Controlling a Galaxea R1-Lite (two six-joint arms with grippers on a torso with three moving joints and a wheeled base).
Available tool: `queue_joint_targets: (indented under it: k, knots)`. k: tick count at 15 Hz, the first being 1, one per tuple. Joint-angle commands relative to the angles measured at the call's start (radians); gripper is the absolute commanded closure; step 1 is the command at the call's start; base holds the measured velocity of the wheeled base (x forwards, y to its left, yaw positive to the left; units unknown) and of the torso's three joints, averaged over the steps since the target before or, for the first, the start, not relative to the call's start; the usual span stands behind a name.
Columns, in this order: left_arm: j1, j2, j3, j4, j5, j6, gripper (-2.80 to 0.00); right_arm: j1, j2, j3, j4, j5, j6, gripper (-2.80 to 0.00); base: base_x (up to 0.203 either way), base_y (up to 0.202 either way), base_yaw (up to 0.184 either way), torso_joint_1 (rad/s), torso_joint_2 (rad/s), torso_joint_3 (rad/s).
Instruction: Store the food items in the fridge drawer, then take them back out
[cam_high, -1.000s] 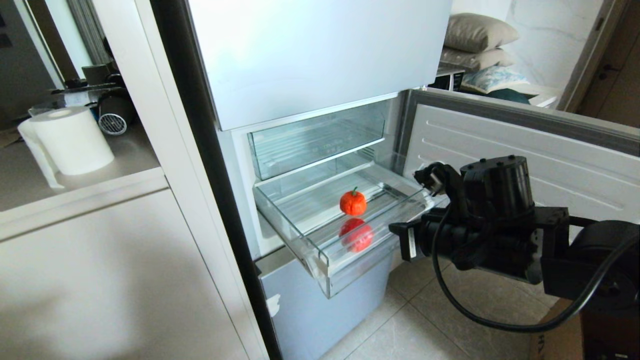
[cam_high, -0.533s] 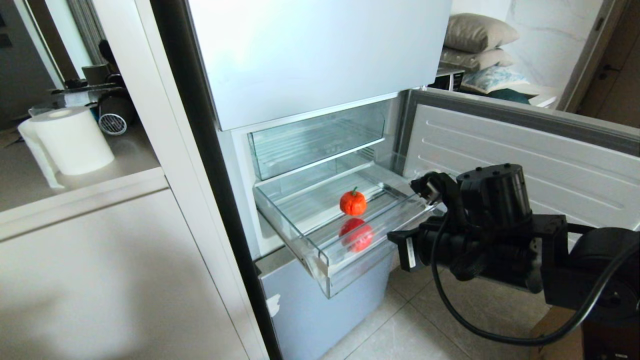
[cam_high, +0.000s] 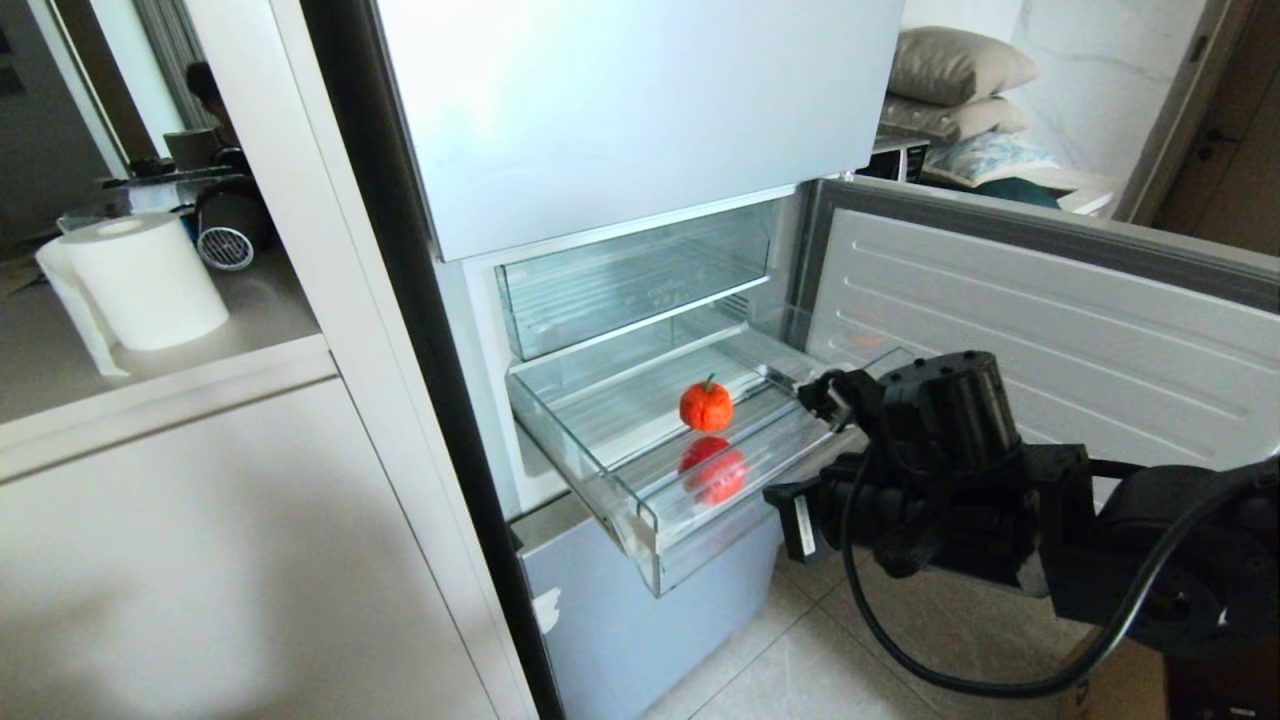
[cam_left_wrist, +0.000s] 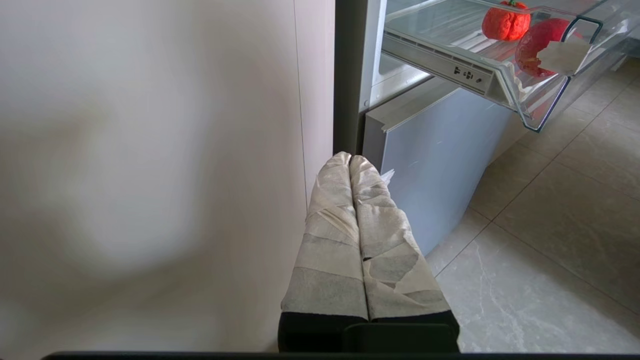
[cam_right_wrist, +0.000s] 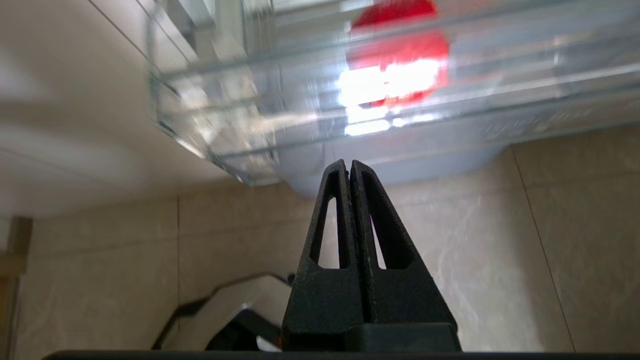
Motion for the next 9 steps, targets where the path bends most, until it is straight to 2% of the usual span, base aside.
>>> queue_joint_targets:
  k: [1, 9]
  knots:
    - [0.0, 0.002, 0.0, 0.0, 0.0, 0.0, 0.0, 0.001, 0.069, -0.02, 0.001, 0.0, -0.001, 0.0, 0.0, 0.0, 0.0, 0.0, 0.0, 0.0]
    - [0.0, 0.002, 0.0, 0.0, 0.0, 0.0, 0.0, -0.026, 0.413, -0.326, -0.006, 0.0, -0.001, 0.0, 0.0, 0.0, 0.0, 0.0, 0.0, 0.0]
